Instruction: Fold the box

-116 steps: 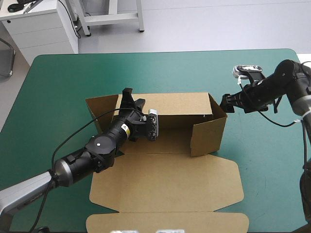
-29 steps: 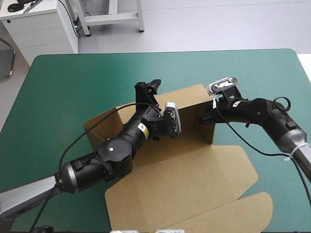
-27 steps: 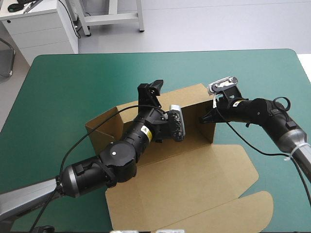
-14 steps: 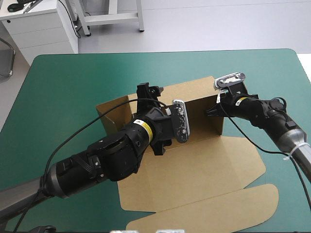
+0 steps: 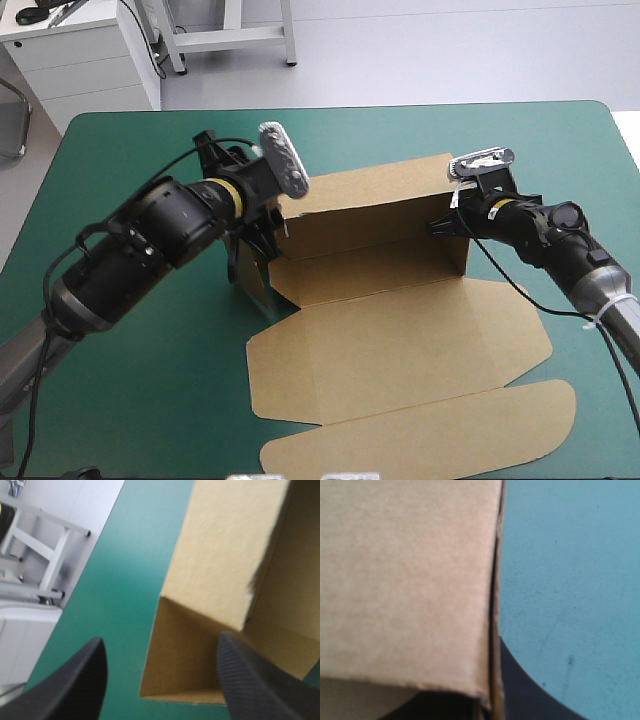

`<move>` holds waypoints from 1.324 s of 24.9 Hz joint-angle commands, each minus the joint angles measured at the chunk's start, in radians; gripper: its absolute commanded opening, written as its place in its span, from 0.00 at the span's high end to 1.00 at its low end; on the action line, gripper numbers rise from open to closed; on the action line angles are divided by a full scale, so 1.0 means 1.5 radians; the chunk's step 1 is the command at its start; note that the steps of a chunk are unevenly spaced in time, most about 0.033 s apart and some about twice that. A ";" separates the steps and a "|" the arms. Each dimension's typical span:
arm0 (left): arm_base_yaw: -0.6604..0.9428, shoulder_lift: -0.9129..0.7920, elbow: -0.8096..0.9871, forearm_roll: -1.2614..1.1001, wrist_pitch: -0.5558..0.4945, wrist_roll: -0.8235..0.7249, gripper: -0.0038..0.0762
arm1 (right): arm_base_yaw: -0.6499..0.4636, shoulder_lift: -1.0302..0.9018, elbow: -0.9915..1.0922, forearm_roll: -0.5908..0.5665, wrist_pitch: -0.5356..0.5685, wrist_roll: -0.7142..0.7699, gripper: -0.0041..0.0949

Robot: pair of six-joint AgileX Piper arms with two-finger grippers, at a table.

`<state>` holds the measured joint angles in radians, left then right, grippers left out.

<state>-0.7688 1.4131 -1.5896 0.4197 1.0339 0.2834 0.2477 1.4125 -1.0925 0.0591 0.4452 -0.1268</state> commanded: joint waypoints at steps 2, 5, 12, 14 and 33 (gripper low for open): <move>0.123 -0.037 -0.029 -0.086 -0.032 -0.002 0.68 | -0.003 -0.021 -0.019 -0.007 -0.045 0.003 0.96; 0.226 -0.073 -0.029 -0.186 -0.040 -0.009 0.96 | -0.003 -0.021 -0.019 -0.007 -0.045 0.003 0.96; 0.341 -0.157 -0.023 -0.263 -0.057 -0.036 0.96 | -0.003 -0.021 -0.019 -0.001 -0.045 0.004 0.96; 0.345 -0.187 0.008 -0.264 -0.079 -0.038 0.96 | -0.003 -0.021 -0.019 0.008 -0.040 0.005 0.96; 0.345 -0.408 0.370 -0.230 -0.254 -0.128 0.96 | -0.003 -0.021 -0.146 0.014 0.251 0.002 0.96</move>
<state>-0.2518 0.8069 -1.0103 0.0720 0.7083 0.0999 0.2477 1.4125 -1.2187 0.0786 0.7301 -0.1106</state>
